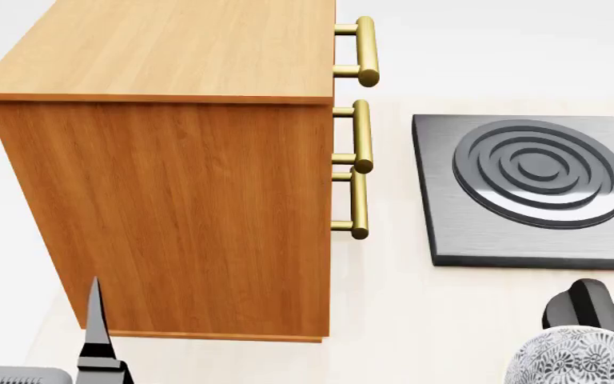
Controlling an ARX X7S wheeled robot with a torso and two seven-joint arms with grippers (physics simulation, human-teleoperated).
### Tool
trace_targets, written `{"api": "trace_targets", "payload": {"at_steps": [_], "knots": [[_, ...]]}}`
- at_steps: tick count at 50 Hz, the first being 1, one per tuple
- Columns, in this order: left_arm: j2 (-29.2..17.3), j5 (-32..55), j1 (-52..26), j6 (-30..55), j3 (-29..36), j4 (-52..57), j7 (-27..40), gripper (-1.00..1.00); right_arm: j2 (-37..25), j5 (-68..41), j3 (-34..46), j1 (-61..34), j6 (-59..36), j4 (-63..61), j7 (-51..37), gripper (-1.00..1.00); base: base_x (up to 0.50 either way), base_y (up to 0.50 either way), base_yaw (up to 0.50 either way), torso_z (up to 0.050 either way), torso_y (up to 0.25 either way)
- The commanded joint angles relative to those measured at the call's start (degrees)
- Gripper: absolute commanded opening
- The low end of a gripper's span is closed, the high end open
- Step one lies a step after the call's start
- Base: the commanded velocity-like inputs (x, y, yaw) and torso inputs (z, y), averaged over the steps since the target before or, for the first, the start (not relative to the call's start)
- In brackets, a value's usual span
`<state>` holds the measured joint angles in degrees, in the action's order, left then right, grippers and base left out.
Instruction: Put the bowl on the top of the cabinet.
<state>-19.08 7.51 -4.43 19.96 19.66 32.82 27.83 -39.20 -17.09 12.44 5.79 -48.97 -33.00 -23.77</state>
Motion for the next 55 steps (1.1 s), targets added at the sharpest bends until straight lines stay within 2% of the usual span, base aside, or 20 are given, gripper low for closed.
{"api": "trace_targets", "payload": {"at_steps": [1, 6, 7, 18, 24, 33, 38, 39, 40, 42, 44, 47, 55], "knots": [[-0.1, 0.1, -0.1, -0.1, 0.1, -0.1, 0.1, 1.0, 0.1, 0.1, 0.2, -0.1, 0.2, 0.4, -0.1, 1.0, 0.0, 0.0, 0.0, 0.0, 0.0], [-0.2, 0.2, -0.1, -0.1, 0.1, 0.0, 0.2, 1.0, 0.1, 0.7, 0.5, -0.2, 0.1, 0.3, -0.6, 1.0, 0.0, 0.0, 0.0, 0.0, 0.0], [-0.2, 0.2, -0.1, -0.1, 0.1, -0.1, 0.2, 1.0, -0.3, 2.8, 1.4, 0.0, 0.7, -0.1, -2.2, -1.0, 0.0, 0.0, 0.0, 0.0, 0.0], [-0.3, 0.2, -0.2, 0.0, 0.4, -0.2, 0.5, 1.0, -0.5, 1.6, 0.0, 0.8, 0.4, -2.0, -2.1, -1.0, 0.0, 0.0, 0.0, 0.0, 0.0], [-0.3, 0.2, -0.3, 0.0, 0.5, -0.2, 0.5, 1.0, -1.2, -0.3, -1.8, -1.6, -4.2, -7.6, -2.2, -1.0, 0.0, 0.0, 0.0, 0.0, 0.0], [-0.5, 0.4, -0.2, -0.1, 0.6, -0.2, 0.6, 1.0, 0.2, -6.5, -5.1, -13.0, -20.3, -18.1, -2.0, -1.0, 0.0, 0.0, 0.0, 0.0, 0.0], [-0.5, 0.4, -0.3, -0.3, 0.7, -0.6, 0.7, 1.0, 3.9, -13.3, -12.1, -23.9, -34.0, -24.9, -0.4, -1.0, 0.0, 0.0, 0.0, 0.0, 0.0], [-0.5, 0.4, -0.3, -0.2, 0.8, -0.4, 0.7, 1.0, 6.4, -18.8, -16.7, -28.0, -40.9, -24.7, 0.2, -1.0, 0.0, 0.0, 0.0, 0.0, 0.0], [-0.5, 0.4, -0.3, 0.0, 0.8, -0.3, 0.7, 1.0, 5.3, -25.0, -17.7, -29.8, -41.0, -22.9, -4.2, -1.0, 0.0, 0.0, 0.0, 0.0, 0.0], [-0.5, 0.4, -0.4, 0.0, 0.8, -0.3, 0.7, 1.0, 1.1, -42.2, -18.7, -36.6, -41.0, -16.2, -21.4, -1.0, 0.0, 0.0, 0.0, 0.0, 0.0], [-0.4, 0.3, -0.6, 0.0, 1.1, -0.5, 0.7, 1.0, -1.8, -59.4, -16.3, -44.2, -40.6, -10.4, -38.3, -1.0, 0.0, 0.0, 0.0, 0.0, 0.0], [-0.5, 0.2, -0.6, -0.2, 1.2, -0.8, 0.7, 1.0, -4.2, -82.7, -9.0, -54.0, -38.6, -4.2, -50.8, -1.0, 0.0, 0.0, 0.0, 0.0, 0.003], [-0.5, 0.4, -0.8, -0.4, 1.3, -1.4, 0.7, 1.0, -5.2, -95.3, 5.6, -71.2, -35.8, 5.4, -61.6, -1.0, 0.0, 0.0, 0.0, 0.0, 0.0]]}}
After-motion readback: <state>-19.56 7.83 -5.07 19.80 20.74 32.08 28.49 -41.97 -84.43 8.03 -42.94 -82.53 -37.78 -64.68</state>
